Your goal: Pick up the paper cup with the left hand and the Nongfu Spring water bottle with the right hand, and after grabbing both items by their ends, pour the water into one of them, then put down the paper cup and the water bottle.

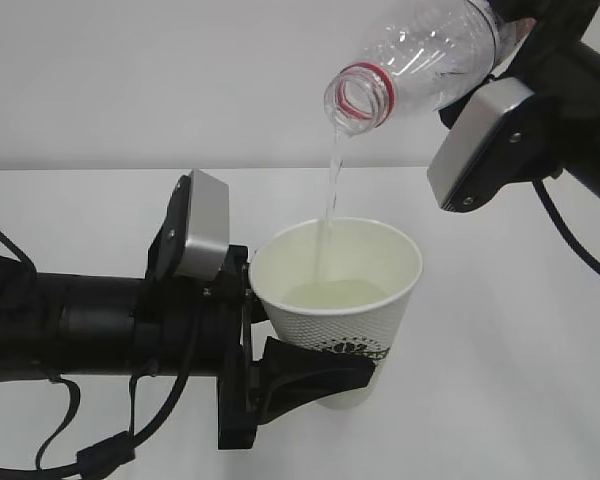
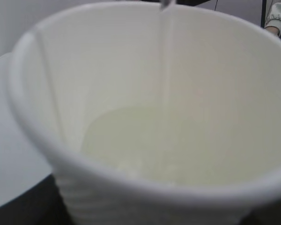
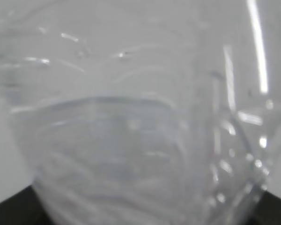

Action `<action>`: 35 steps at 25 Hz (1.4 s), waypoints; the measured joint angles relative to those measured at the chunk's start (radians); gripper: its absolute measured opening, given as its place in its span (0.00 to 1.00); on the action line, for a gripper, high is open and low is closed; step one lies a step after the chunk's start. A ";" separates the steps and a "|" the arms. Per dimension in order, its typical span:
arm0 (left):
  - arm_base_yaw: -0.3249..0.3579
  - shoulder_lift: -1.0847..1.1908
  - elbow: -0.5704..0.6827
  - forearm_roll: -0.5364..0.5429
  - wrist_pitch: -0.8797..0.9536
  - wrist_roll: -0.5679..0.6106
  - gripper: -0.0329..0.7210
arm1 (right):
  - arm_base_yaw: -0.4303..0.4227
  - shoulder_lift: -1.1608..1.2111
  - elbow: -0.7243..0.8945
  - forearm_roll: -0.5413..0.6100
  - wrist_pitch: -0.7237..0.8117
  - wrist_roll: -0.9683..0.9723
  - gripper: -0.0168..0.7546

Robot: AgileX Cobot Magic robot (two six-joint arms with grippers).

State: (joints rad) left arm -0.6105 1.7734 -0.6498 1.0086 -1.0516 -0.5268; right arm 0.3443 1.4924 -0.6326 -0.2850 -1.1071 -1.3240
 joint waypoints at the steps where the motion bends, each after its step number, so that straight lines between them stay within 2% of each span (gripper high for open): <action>1: 0.000 0.000 0.000 0.000 0.000 -0.002 0.71 | 0.000 0.000 0.000 0.000 0.000 0.000 0.66; 15: 0.000 0.000 0.000 0.053 -0.003 -0.035 0.71 | 0.000 0.000 0.000 0.000 -0.001 -0.002 0.66; 35: 0.000 0.000 0.000 0.052 -0.004 -0.039 0.71 | 0.000 0.000 0.000 0.000 -0.002 -0.023 0.66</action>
State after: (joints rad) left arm -0.6105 1.7734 -0.6498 1.0601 -1.0555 -0.5658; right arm 0.3443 1.4924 -0.6326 -0.2850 -1.1093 -1.3470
